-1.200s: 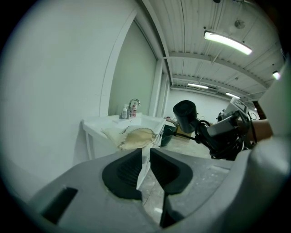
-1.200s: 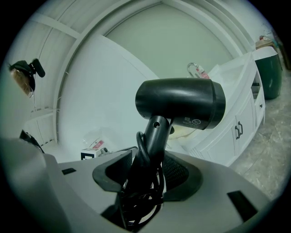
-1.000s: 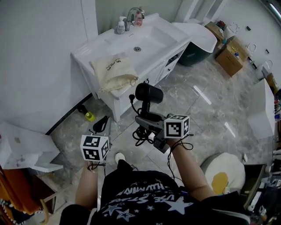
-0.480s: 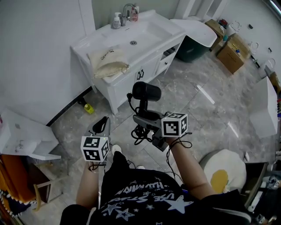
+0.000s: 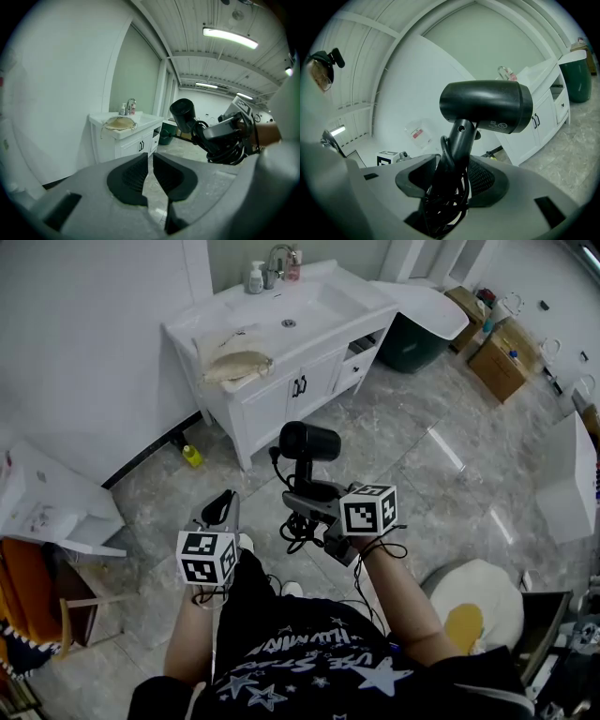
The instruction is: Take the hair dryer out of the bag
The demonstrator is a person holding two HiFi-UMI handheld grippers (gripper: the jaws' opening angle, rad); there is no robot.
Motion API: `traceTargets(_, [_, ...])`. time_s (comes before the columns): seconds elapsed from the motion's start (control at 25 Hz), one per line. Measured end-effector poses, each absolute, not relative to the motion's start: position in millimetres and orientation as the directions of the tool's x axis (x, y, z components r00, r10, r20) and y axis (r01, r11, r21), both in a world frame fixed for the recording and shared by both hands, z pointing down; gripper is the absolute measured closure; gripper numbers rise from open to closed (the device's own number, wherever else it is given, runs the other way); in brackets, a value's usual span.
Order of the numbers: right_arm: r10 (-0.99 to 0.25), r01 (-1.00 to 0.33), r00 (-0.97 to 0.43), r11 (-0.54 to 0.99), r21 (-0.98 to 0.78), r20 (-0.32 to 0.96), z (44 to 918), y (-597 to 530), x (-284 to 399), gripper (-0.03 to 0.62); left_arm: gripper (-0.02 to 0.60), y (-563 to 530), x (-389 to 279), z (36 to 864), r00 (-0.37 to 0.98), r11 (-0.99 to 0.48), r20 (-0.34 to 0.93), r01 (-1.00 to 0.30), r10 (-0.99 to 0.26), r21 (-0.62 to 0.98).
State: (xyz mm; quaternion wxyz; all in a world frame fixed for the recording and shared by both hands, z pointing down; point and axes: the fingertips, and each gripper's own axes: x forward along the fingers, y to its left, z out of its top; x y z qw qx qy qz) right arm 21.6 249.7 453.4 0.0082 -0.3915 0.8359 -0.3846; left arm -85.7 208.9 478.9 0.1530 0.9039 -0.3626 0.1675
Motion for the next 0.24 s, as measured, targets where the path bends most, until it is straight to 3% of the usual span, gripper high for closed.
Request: traceTargets(0.24, [-0.646, -0.64, -0.706, 0.407, -0.652, 0.291, 457, 309, 21, 0.384, 0.532, 270, -85, 480, 0.67, -0.681, 0.417, -0.717, -0.614, 0.149])
